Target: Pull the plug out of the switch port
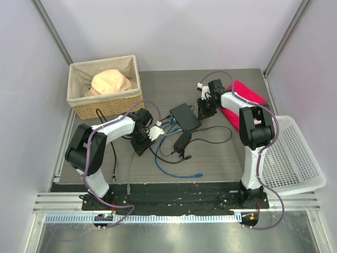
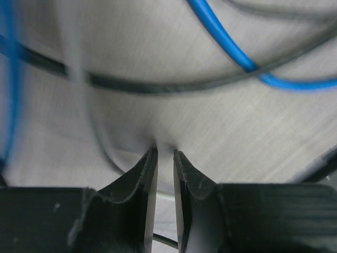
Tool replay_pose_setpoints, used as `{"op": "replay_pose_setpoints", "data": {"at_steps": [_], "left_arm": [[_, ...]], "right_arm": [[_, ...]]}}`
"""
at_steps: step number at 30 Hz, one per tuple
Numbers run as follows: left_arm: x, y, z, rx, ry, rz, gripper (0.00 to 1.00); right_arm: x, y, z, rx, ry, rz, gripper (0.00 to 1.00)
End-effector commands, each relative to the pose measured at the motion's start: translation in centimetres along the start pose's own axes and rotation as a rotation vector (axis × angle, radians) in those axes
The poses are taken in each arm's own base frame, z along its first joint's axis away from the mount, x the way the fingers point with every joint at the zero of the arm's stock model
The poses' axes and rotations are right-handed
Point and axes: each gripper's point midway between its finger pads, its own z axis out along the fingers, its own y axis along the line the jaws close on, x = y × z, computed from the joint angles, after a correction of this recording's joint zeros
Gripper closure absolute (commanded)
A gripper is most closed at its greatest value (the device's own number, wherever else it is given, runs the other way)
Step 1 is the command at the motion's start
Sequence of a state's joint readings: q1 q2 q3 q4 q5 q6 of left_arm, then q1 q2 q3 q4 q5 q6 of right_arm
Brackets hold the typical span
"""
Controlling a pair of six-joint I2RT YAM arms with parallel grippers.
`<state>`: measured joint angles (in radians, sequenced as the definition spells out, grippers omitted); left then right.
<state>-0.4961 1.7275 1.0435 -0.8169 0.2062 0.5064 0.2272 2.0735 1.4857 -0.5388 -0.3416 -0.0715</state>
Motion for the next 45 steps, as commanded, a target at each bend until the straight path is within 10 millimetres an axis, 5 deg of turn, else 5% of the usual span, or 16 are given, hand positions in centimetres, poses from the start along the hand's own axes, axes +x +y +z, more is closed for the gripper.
{"op": "replay_pose_setpoints", "data": {"at_steps": [1, 7, 11, 16, 21, 28, 29, 33, 39, 45], "left_arm": [[-4.2, 4.8, 2.0, -0.122, -0.076, 0.037, 0.77], [-9.9, 9.5, 3.3, -0.188, -0.100, 0.021, 0.77], [-14.8, 13.1, 2.4, -0.258, -0.157, 0.049, 0.78], [-15.5, 13.8, 1.9, -0.251, -0.131, 0.085, 0.77], [-13.2, 10.9, 0.1, -0.204, -0.128, 0.053, 0.75], [-11.9, 6.2, -8.1, -0.205, -0.291, -0.059, 0.48], [-11.9, 5.7, -10.3, -0.229, -0.333, -0.059, 0.45], [-11.3, 4.9, -13.1, -0.263, -0.376, -0.052, 0.35], [-9.7, 3.4, -13.3, -0.247, -0.394, -0.090, 0.34], [-6.8, 2.1, -14.4, -0.236, -0.390, -0.032, 0.34]], "right_arm": [[-1.4, 1.1, 1.4, 0.026, -0.004, -0.143, 0.72], [0.4, 4.0, 1.7, -0.029, 0.052, -0.277, 0.73], [2.1, 5.7, 0.1, -0.083, 0.083, -0.313, 0.73], [3.1, 8.4, -0.2, -0.155, 0.085, -0.307, 0.71], [1.6, 10.4, -1.3, -0.157, 0.023, -0.337, 0.70], [0.8, 10.9, -4.2, -0.137, -0.024, -0.351, 0.69], [1.0, 10.6, -4.0, -0.132, -0.017, -0.356, 0.69], [1.6, 9.9, -2.7, -0.115, 0.008, -0.362, 0.68], [1.6, 9.4, 0.5, -0.096, 0.045, -0.396, 0.68], [-0.9, 10.4, -2.9, -0.096, -0.032, -0.419, 0.68]]}}
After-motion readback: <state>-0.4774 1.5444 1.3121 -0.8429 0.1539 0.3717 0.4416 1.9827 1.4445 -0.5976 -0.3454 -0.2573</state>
